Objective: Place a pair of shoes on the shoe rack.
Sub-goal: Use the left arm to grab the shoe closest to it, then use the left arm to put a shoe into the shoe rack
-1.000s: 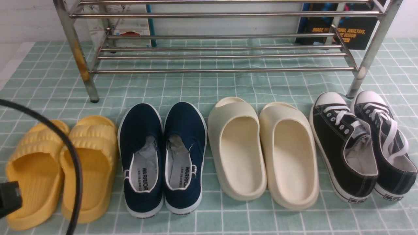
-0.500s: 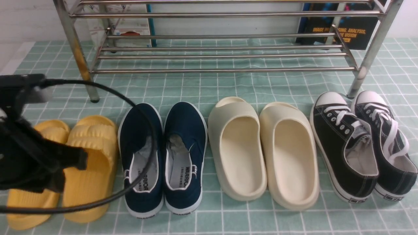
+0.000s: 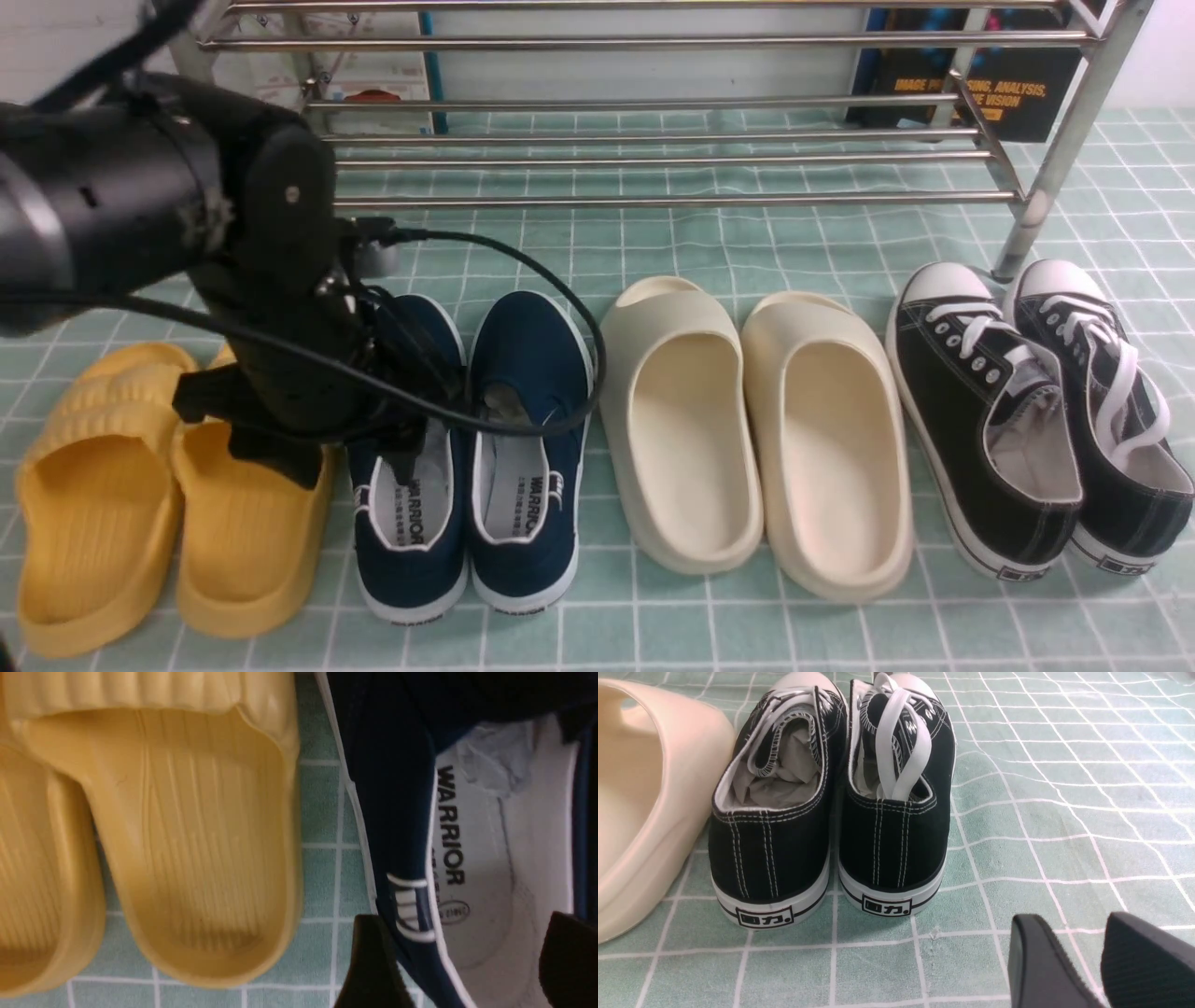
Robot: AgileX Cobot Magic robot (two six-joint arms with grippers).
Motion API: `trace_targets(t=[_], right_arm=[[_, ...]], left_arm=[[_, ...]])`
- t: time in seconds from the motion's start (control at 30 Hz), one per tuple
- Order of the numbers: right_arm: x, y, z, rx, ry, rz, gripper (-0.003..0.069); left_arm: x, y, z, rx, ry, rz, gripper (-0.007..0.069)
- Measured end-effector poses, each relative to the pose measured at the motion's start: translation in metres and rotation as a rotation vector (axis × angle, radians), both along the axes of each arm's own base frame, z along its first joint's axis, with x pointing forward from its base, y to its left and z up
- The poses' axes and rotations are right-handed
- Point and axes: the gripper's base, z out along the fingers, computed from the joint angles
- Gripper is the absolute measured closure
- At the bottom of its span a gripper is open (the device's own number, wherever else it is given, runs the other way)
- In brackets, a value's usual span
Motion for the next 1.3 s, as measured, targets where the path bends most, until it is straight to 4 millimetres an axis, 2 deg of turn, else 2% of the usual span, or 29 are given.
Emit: trace_targets(t=[0.1,0.13,0.2,0.27,0.5,0.53,0.63,0.7,0.77,0.8,0.83,0.87,0.9,0.97,1.0,1.13,1.27,1.3], right_arm=[[0.000,0.000,0.000,0.000,0.000,0.000,0.0412],[0.000,0.000,0.000,0.000,0.000,0.000,0.0412],[0.000,0.000,0.000,0.000,0.000,0.000,0.0412],[0.000,0.000,0.000,0.000,0.000,0.000,0.0412],[0.000,0.000,0.000,0.000,0.000,0.000,0.0412],[0.000,0.000,0.000,0.000,0.000,0.000,0.0412],[0.000,0.000,0.000,0.000,0.000,0.000,0.0412],[0.000,0.000,0.000,0.000,0.000,0.000,0.0412],[0.000,0.000,0.000,0.000,0.000,0.000,0.0412],[0.000,0.000,0.000,0.000,0.000,0.000,0.0412],[0.000,0.000,0.000,0.000,0.000,0.000,0.0412],[0.000,0.000,0.000,0.000,0.000,0.000,0.0412],[0.000,0.000,0.000,0.000,0.000,0.000,0.0412],[0.000,0.000,0.000,0.000,0.000,0.000,0.0412],[0.000,0.000,0.000,0.000,0.000,0.000,0.0412],[0.000,0.000,0.000,0.000,0.000,0.000,0.0412],[0.000,0.000,0.000,0.000,0.000,0.000,0.0412],[0.000,0.000,0.000,0.000,0.000,0.000,0.0412]], left_arm=[[0.009,-0.004,-0.021,0.016,0.036,0.000,0.0178],[0.009,-0.004,-0.022,0.018,0.040,0.000,0.0178],[0.015,-0.006,-0.036,0.025,0.059,-0.001,0.0213],[0.018,-0.007,-0.042,0.025,0.060,0.001,0.0268],[0.019,-0.004,-0.043,0.064,0.050,0.003,0.0574],[0.019,-0.003,-0.043,0.073,0.051,-0.001,0.0600],[0.018,-0.001,-0.039,0.091,0.042,-0.009,0.0601],[0.015,0.002,-0.028,0.102,0.011,-0.018,0.0600],[0.005,0.009,0.003,0.101,-0.065,-0.032,0.0600],[0.004,0.010,0.006,0.104,-0.072,-0.033,0.0600],[-0.003,0.016,0.031,0.097,-0.118,-0.028,0.0600],[-0.006,0.020,0.044,0.087,-0.142,-0.020,0.0600],[-0.006,0.020,0.046,0.086,-0.142,-0.017,0.0600],[-0.008,0.030,0.077,0.039,-0.208,-0.006,0.0600],[-0.007,0.033,0.086,0.022,-0.229,-0.003,0.0600],[0.007,0.052,0.100,-0.033,-0.256,0.025,0.0600],[0.027,0.066,0.095,-0.063,-0.240,0.055,0.0600],[0.039,0.072,0.091,-0.070,-0.234,0.058,0.0600]])
